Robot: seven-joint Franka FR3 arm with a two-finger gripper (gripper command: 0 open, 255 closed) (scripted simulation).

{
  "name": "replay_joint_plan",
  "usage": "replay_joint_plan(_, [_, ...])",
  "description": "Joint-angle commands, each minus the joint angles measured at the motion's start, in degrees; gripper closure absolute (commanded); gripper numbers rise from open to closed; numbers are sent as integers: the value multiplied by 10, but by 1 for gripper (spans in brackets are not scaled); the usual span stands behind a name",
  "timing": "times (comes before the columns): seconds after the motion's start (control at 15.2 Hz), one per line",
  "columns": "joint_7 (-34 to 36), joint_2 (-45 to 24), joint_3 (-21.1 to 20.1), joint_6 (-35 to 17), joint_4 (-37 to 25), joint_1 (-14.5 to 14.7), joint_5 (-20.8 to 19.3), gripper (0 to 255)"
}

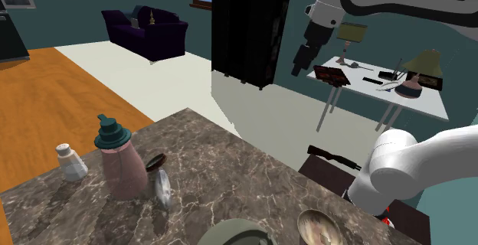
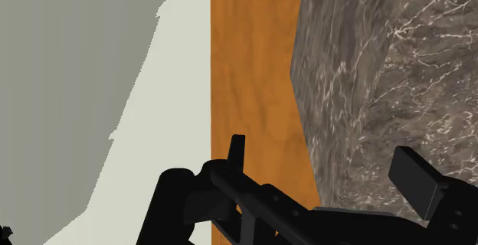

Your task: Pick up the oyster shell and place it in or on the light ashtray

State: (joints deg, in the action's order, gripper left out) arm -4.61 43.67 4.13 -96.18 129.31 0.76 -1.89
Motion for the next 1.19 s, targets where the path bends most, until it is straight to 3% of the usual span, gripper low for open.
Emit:
replay_joint_plan(0.0, [0, 0, 0, 0, 0, 0, 0, 0])
replay_joint_plan(0.53, [151, -28, -120, -27, 21, 14, 37, 0])
replay_joint_plan(1.12, [324, -131, -254, -60, -20, 20, 58, 0])
